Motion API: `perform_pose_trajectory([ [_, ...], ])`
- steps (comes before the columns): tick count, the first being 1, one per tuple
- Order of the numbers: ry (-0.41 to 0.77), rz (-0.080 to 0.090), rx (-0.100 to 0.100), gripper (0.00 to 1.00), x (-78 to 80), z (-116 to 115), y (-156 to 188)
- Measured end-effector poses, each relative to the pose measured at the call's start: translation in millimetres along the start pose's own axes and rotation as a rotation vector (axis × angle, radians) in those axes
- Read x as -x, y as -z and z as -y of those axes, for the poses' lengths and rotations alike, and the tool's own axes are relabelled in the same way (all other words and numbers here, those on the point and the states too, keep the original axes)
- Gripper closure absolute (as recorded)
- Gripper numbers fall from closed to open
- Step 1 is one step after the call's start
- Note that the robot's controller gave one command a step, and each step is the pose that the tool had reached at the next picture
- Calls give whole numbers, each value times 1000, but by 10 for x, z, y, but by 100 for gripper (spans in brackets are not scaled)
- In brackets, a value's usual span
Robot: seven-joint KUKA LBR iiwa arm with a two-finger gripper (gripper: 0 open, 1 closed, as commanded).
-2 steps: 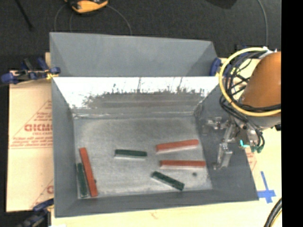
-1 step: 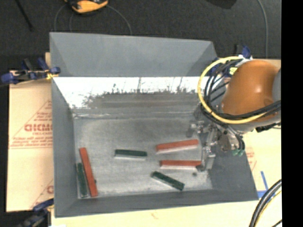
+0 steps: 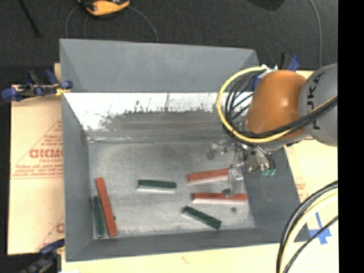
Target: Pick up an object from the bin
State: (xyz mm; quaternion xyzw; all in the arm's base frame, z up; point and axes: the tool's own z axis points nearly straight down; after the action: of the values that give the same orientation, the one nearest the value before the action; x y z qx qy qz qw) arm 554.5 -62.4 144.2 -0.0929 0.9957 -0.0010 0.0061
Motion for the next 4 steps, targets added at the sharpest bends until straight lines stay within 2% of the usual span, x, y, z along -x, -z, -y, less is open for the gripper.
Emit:
perform_pose_trajectory([
  [1, 173, -4, 2, 0, -224, 27, -494],
  [2, 48, -6, 2, 100, -269, 336, -728],
  [3, 48, -6, 2, 100, -269, 336, -728],
  [4, 39, -10, 3, 100, -2, 240, -482],
])
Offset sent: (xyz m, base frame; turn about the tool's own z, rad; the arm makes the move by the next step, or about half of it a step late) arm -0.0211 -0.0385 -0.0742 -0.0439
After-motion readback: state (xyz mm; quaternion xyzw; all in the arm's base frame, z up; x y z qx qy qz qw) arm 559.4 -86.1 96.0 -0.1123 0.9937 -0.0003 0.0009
